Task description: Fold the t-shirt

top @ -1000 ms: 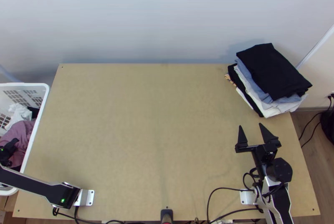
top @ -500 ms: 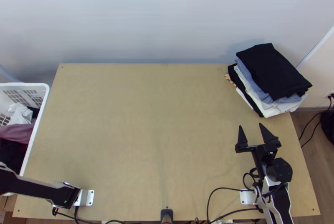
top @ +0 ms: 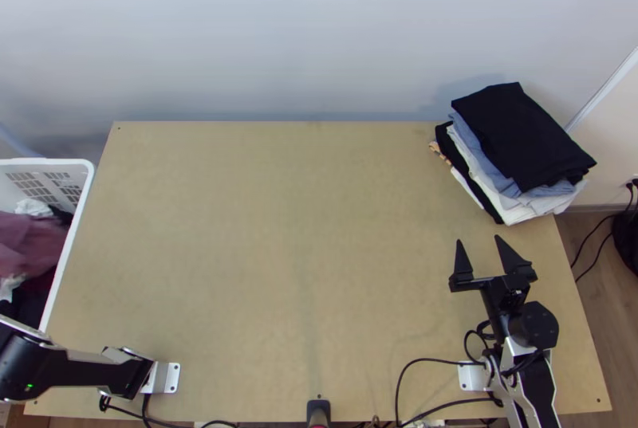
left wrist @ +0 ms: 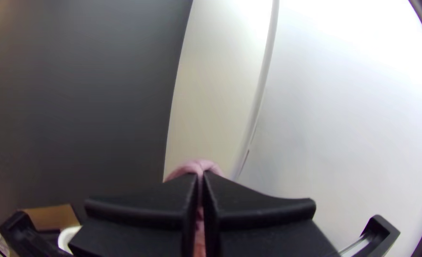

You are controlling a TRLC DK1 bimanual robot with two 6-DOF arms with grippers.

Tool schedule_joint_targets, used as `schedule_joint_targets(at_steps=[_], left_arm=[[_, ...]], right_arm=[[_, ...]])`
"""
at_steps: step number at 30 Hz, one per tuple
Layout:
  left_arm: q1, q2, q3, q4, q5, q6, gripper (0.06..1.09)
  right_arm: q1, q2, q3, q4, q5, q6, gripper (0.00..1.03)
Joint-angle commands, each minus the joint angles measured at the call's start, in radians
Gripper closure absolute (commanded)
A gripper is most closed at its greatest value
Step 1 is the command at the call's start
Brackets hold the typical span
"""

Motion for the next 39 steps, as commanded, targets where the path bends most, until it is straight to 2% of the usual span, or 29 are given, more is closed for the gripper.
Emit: schedule_joint_targets(at_steps=[1, 5, 11, 21, 26, 33, 39], left_arm=[[0.009, -0.081, 0.056, 0.094, -0.028, -0.059, 1.05], [0.001, -0.127, 0.093, 0.137, -0.047, -0.111, 1.05], [-0.066, -0.185, 0.193, 0.117, -0.047, -0.166, 1.05], [-0.379, -0.308, 0.225, 0.069, -0.063, -0.137, 1.05], [-0.602, -0.339, 0.225, 0.037, -0.114, -0.062, 1.05], [-1.057, -0.357, 0.224, -0.04, -0.309, 0.133, 1.05], [-1.479, -0.334, 0.142, -0.004, -0.557, 0.316, 1.05]], right_arm=[[0.006, -0.009, -0.005, -0.022, 0.001, 0.003, 0.04], [0.006, -0.009, -0.005, -0.022, 0.001, 0.003, 0.04], [0.006, -0.009, -0.005, -0.022, 0.001, 0.003, 0.04], [0.006, -0.009, -0.005, -0.022, 0.001, 0.003, 0.04], [0.006, -0.009, -0.005, -0.022, 0.001, 0.003, 0.04], [0.006, -0.009, -0.005, -0.022, 0.001, 0.003, 0.04], [0.006, -0.009, -0.005, -0.022, 0.001, 0.003, 0.04]])
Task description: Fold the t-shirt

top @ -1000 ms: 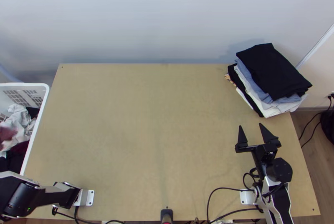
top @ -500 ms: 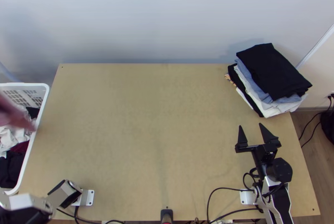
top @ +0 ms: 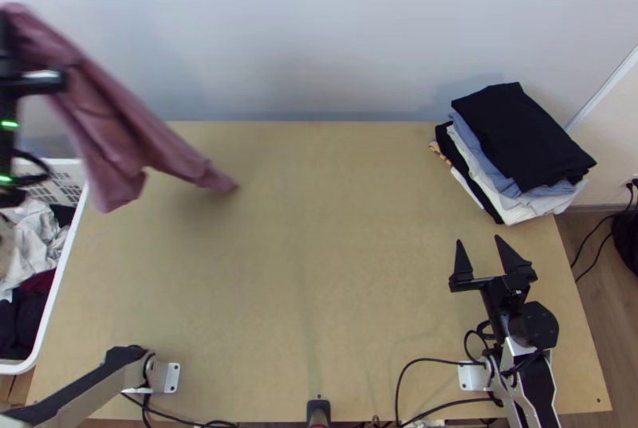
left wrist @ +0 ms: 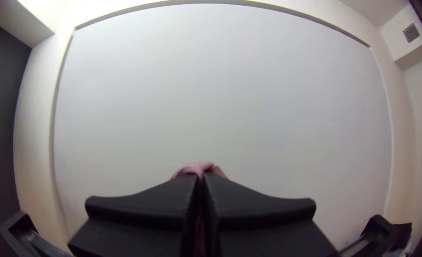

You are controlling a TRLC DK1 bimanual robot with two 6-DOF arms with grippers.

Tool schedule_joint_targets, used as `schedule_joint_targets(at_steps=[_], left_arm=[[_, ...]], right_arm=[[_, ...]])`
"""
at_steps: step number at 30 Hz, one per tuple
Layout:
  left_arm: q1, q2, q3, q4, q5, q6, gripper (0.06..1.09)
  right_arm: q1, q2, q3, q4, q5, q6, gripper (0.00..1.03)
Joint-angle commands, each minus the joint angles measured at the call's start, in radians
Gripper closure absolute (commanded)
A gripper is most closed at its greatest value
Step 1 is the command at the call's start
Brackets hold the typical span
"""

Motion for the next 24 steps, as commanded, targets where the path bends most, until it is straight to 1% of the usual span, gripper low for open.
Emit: schedule_joint_targets(at_steps=[1, 2, 7, 10, 14, 19, 24], left_arm=[[-0.181, -0.006, -0.06, 0.059, -0.094, 0.12, 1.05], [-0.229, 0.002, -0.084, 0.079, -0.124, 0.133, 1.05], [-0.439, 0.059, -0.218, 0.159, -0.209, 0.134, 1.05], [-0.535, 0.105, -0.313, 0.216, -0.239, 0.128, 1.05], [-0.652, 0.195, -0.405, 0.329, -0.265, 0.117, 1.05], [-0.74, 0.364, -0.403, 0.423, -0.272, 0.091, 1.05], [-0.787, 0.562, -0.281, 0.45, -0.271, 0.048, 1.05]], right_arm=[[0.006, -0.009, -0.005, -0.022, 0.001, 0.003, 0.04], [0.006, -0.009, -0.005, -0.022, 0.001, 0.003, 0.04], [0.006, -0.009, -0.005, -0.022, 0.001, 0.003, 0.04], [0.006, -0.009, -0.005, -0.022, 0.001, 0.003, 0.04], [0.006, -0.009, -0.005, -0.022, 0.001, 0.003, 0.04], [0.006, -0.009, -0.005, -0.022, 0.001, 0.003, 0.04], [0.006, -0.009, -0.005, -0.022, 0.001, 0.003, 0.04]])
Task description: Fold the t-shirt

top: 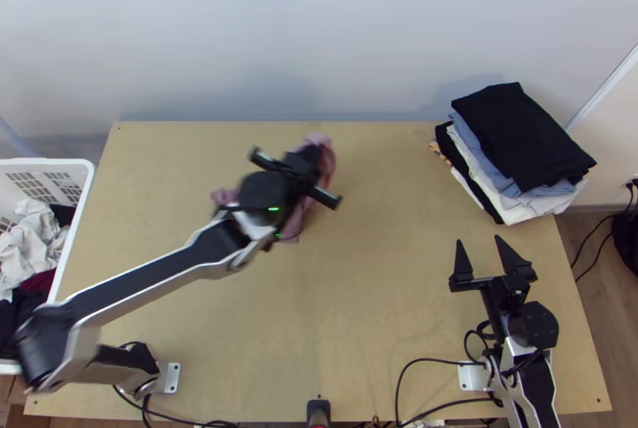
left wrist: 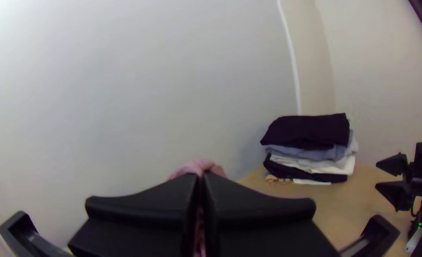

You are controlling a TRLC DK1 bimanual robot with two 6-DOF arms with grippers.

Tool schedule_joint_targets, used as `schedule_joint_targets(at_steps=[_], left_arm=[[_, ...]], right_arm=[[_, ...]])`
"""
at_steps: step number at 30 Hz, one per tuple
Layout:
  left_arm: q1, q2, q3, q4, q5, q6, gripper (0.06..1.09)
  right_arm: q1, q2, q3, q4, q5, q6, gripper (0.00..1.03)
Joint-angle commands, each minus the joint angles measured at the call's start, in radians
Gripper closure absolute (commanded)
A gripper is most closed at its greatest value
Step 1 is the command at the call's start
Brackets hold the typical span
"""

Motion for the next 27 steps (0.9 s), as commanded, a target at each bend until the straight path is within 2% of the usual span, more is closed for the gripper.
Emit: schedule_joint_targets(at_steps=[1, 11, 19, 20, 21, 23, 24, 27], left_arm=[[-0.03, 0.124, 0.12, 0.031, -0.012, -0.038, 1.05], [-0.108, 0.497, 0.462, 0.029, -0.012, -0.091, 1.05], [-0.157, 0.667, 0.69, 0.016, -0.017, -0.098, 1.05], [-0.16, 0.671, 0.7, 0.012, -0.018, -0.1, 0.96], [-0.162, 0.667, 0.7, 0.012, -0.018, -0.1, 0.73], [-0.166, 0.641, 0.7, 0.006, -0.018, -0.11, 0.06], [-0.166, 0.625, 0.701, -0.001, -0.018, -0.134, 0.1], [-0.157, 0.557, 0.7, -0.023, -0.018, -0.161, 0.1]], right_arm=[[0.006, -0.009, -0.005, -0.022, 0.001, 0.003, 0.04], [0.006, -0.009, -0.005, -0.022, 0.001, 0.003, 0.04], [0.006, -0.009, -0.005, -0.022, 0.001, 0.003, 0.04], [0.006, -0.009, -0.005, -0.022, 0.001, 0.003, 0.04], [0.006, -0.009, -0.005, -0.022, 0.001, 0.003, 0.04], [0.006, -0.009, -0.005, -0.022, 0.001, 0.003, 0.04], [0.006, -0.009, -0.005, -0.022, 0.001, 0.003, 0.04], [0.006, -0.009, -0.005, -0.022, 0.001, 0.003, 0.04]])
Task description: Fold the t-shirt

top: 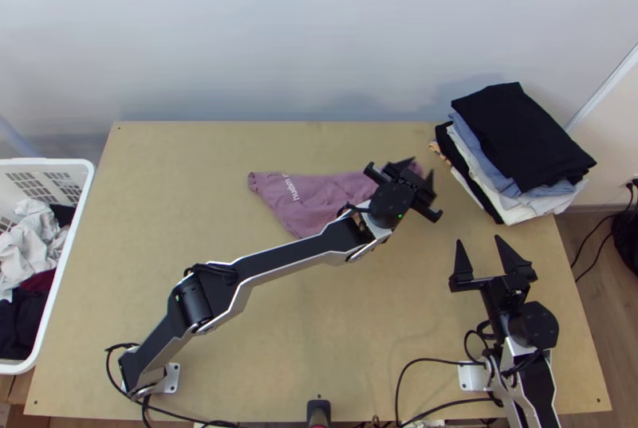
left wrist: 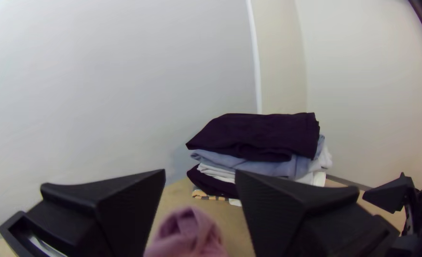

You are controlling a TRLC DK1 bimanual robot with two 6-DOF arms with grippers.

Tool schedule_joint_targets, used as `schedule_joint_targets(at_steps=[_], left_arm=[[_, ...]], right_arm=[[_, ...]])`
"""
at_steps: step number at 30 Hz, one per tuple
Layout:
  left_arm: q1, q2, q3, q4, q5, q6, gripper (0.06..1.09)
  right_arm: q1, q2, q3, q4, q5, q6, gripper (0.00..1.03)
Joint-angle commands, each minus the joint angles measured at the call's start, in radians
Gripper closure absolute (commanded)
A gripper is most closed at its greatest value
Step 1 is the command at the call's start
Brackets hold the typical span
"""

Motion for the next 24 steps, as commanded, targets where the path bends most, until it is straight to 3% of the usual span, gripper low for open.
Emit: schedule_joint_targets(at_steps=[1, 4, 13, 24], left_arm=[[0.01, -0.113, 0.034, -0.021, -0.012, -0.05, 0.1], [0.026, -0.203, 0.034, -0.085, -0.011, -0.096, 0.1], [0.188, -0.504, -0.042, -0.337, 0.003, -0.095, 0.1], [0.659, -0.789, -0.097, -0.666, 0.146, -0.095, 0.1]], right_arm=[[0.006, -0.009, -0.005, -0.022, 0.001, 0.003, 0.04], [0.006, -0.009, -0.005, -0.022, 0.001, 0.003, 0.04], [0.006, -0.009, -0.005, -0.022, 0.001, 0.003, 0.04], [0.006, -0.009, -0.005, -0.022, 0.001, 0.003, 0.04]])
